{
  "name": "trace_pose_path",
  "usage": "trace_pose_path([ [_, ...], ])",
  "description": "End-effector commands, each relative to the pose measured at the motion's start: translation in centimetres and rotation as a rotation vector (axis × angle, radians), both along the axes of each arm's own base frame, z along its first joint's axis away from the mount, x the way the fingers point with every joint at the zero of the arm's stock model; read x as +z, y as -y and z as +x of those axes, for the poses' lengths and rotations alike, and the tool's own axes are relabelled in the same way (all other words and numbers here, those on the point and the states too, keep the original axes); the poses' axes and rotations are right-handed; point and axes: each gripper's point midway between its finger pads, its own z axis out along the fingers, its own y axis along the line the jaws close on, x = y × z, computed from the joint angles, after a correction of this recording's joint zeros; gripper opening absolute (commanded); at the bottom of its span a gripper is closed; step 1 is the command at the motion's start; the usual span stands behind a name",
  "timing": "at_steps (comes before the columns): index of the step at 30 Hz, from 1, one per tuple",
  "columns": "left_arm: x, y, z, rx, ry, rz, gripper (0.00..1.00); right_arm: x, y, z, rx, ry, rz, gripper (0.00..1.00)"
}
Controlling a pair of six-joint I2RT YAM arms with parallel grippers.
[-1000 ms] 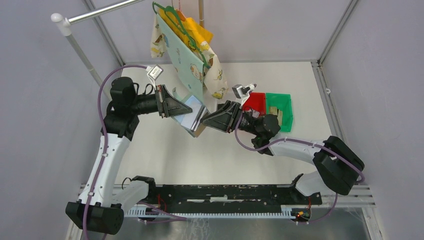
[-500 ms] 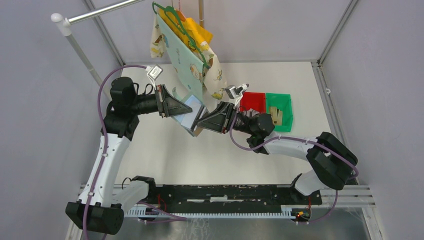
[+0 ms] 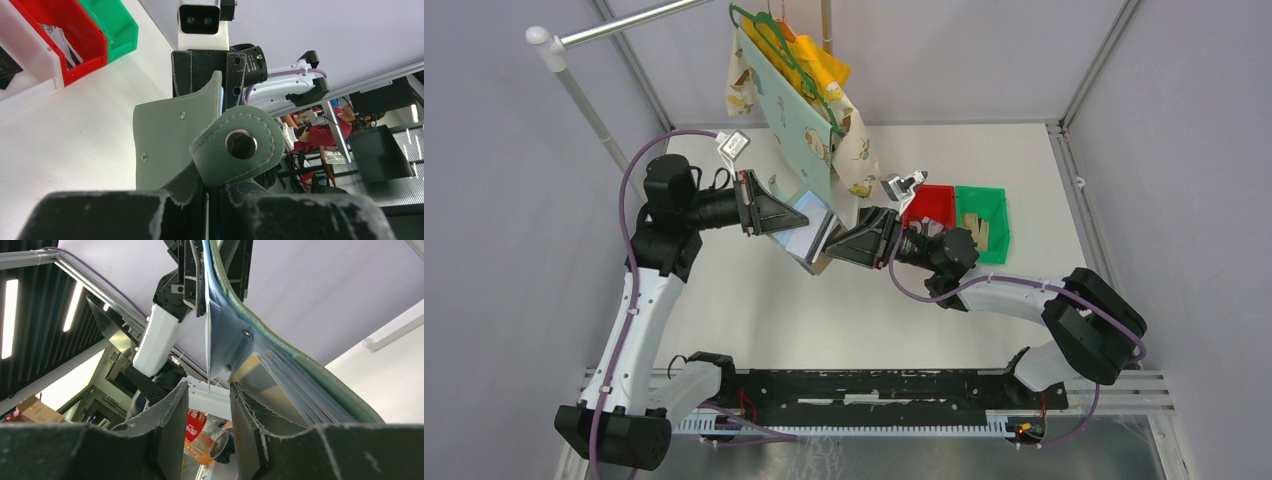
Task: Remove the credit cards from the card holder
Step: Remove the credit card from the card holder.
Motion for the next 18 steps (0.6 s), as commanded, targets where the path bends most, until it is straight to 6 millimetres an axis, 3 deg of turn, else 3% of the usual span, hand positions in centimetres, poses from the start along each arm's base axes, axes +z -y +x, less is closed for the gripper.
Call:
trace_pose_path([
  [1,2.7,0.0,-1.1,-0.021,0.089,-0.029,0.02,2.5,0.2,-0.6,0.017,0.075,0.05,0.42],
  [4,2.7,0.0,-1.2,-0.021,0.09,-0.029,0.02,3.1,0.0,-0.4,0.016,0.084,0.057,0.41],
  [10,2.5,0.0,-1.1,-0.016,0.08,-0.028,0.02,4.0,-0.6,-0.5,0.039,0.076,0.092,0.31],
  [16,2.6,0.0,-1.1,-0.016,0.078,-0.03,0.02,3.6,-0.4,-0.7,0.045,0.065,0.105,0.16],
  [18,2.6,0.0,-1.1,-0.016,0.073,-0.031,0.08,3.4,-0.1,-0.8,0.043,0.064,0.108,0.1],
])
